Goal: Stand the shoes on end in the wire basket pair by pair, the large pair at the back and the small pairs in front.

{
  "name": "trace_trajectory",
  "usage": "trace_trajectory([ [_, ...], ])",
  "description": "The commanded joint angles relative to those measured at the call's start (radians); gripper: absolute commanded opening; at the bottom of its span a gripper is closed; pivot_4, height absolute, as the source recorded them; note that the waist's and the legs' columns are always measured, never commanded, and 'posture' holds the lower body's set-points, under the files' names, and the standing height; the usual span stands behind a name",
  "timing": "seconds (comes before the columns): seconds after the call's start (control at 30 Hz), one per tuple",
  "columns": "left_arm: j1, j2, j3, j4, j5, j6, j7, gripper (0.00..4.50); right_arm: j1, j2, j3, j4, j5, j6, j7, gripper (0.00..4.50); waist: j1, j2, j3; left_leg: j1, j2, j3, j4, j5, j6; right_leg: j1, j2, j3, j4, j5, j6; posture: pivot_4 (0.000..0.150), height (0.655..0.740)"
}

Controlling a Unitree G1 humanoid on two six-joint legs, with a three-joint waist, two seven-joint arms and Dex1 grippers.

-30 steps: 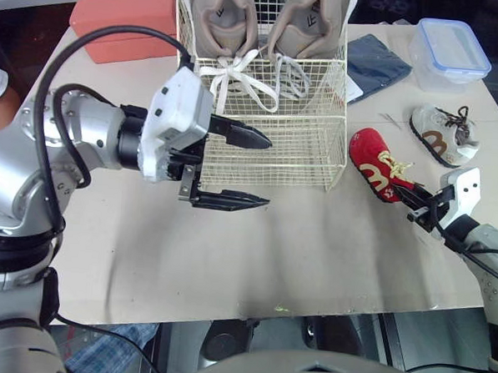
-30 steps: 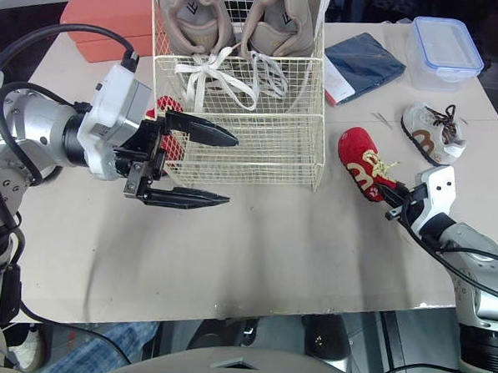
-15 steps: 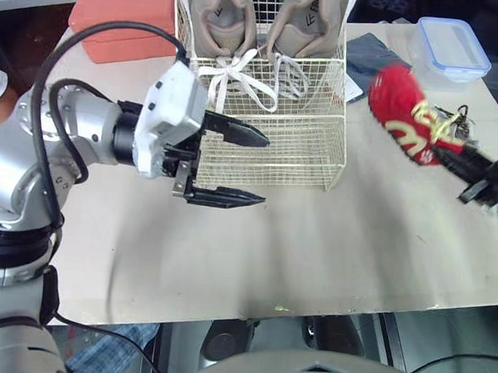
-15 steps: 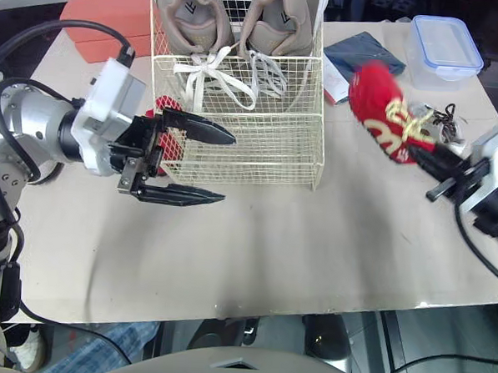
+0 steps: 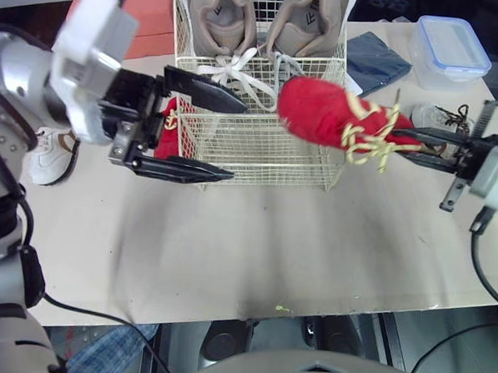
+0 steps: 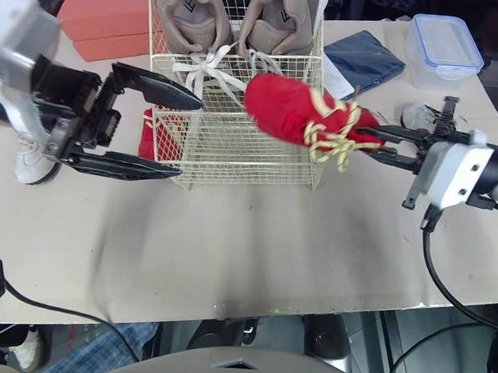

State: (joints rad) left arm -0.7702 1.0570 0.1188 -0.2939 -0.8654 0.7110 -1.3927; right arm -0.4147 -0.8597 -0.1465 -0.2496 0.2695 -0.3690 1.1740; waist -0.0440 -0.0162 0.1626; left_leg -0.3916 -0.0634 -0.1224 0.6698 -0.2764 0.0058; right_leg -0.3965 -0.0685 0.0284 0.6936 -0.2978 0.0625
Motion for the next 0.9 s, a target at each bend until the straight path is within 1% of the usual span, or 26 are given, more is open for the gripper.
trace_trajectory([
  [0.03,-0.007,0.005,0.007,-0.005,0.019,-0.009,0.011,4.50,-0.092,-0.015,0.053,0.053,-0.057,-0.172,0.036,0.09,0.001,0.000,0.000,0.000,0.000,0.000,0.000,0.000,0.000,0.000,0.000,0.000,0.000,0.000,0.000,0.150,0.7400],
  [0.17,-0.023,-0.023,-0.060,-0.025,0.081,-0.025,0.042,4.50,-0.202,-0.011,0.130,0.129,-0.111,-0.294,0.053,0.09,0.002,0.000,0.000,0.000,0.000,0.000,0.001,0.000,0.000,0.000,0.000,0.000,0.000,0.000,0.000,0.150,0.7400],
  [0.27,-0.077,-0.074,-0.145,0.023,0.198,-0.078,0.086,4.50,-0.264,-0.001,0.177,0.175,-0.125,-0.371,0.053,0.09,0.007,-0.001,0.001,-0.001,0.000,-0.001,0.001,0.000,0.000,0.000,0.000,-0.001,0.000,0.000,0.000,0.150,0.7400],
  [0.33,-0.094,-0.093,-0.189,0.045,0.255,-0.105,0.081,4.50,-0.296,0.006,0.200,0.200,-0.140,-0.418,0.044,0.09,0.006,-0.002,0.001,-0.002,0.000,-0.002,0.001,0.000,0.000,0.000,0.000,-0.002,-0.001,0.000,0.000,0.150,0.7400],
  [0.5,-0.138,-0.158,-0.247,0.082,0.311,-0.128,0.077,4.50,-0.355,0.027,0.232,0.231,-0.171,-0.522,-0.001,0.09,0.001,-0.002,0.002,-0.003,-0.001,-0.001,0.000,0.000,0.000,-0.002,0.000,-0.001,-0.001,0.000,0.000,0.150,0.7400],
  [0.7,-0.158,-0.204,-0.284,0.113,0.359,-0.160,0.055,4.50,-0.383,0.041,0.237,0.237,-0.183,-0.558,-0.068,0.09,0.001,-0.002,0.002,-0.004,-0.001,-0.001,0.001,0.000,0.000,-0.003,0.000,0.000,-0.001,0.000,0.000,0.150,0.7400],
  [0.73,-0.159,-0.211,-0.286,0.118,0.366,-0.167,0.053,4.00,-0.382,0.040,0.240,0.238,-0.186,-0.559,-0.073,0.00,0.002,-0.002,0.002,-0.004,-0.001,-0.001,0.001,0.000,0.000,-0.003,0.000,-0.001,-0.001,0.000,0.000,0.150,0.7400],
  [0.77,-0.160,-0.220,-0.282,0.122,0.370,-0.172,0.056,3.77,-0.381,0.038,0.242,0.238,-0.187,-0.558,-0.077,0.00,0.002,-0.002,0.002,-0.004,-0.001,-0.001,0.001,0.000,0.000,-0.003,0.000,-0.001,-0.001,0.000,0.000,0.150,0.7400],
  [0.8,-0.160,-0.221,-0.277,0.122,0.365,-0.168,0.049,3.38,-0.377,0.038,0.244,0.237,-0.186,-0.553,-0.083,0.00,0.002,-0.002,0.002,-0.004,-0.001,-0.001,0.001,0.000,0.000,-0.003,0.000,-0.001,-0.001,0.000,0.000,0.150,0.7400],
  [0.83,-0.160,-0.222,-0.273,0.122,0.360,-0.163,0.043,2.88,-0.375,0.038,0.245,0.236,-0.186,-0.549,-0.088,0.00,0.002,-0.002,0.002,-0.004,-0.001,-0.001,0.001,0.000,0.000,-0.003,0.000,-0.001,-0.001,0.000,0.000,0.150,0.7400],
  [0.87,-0.157,-0.223,-0.268,0.120,0.356,-0.159,0.039,2.57,-0.369,0.037,0.244,0.234,-0.183,-0.537,-0.094,0.00,0.001,-0.002,0.002,-0.004,-0.001,-0.001,0.001,0.000,0.000,-0.003,0.000,-0.001,-0.001,0.000,0.000,0.150,0.7400],
  [0.9,-0.153,-0.221,-0.264,0.118,0.354,-0.157,0.036,2.12,-0.364,0.037,0.243,0.230,-0.178,-0.521,-0.100,0.00,0.001,-0.002,0.002,-0.004,-0.001,-0.001,0.001,0.000,0.000,-0.003,0.000,-0.001,-0.001,0.000,0.000,0.150,0.7400],
])
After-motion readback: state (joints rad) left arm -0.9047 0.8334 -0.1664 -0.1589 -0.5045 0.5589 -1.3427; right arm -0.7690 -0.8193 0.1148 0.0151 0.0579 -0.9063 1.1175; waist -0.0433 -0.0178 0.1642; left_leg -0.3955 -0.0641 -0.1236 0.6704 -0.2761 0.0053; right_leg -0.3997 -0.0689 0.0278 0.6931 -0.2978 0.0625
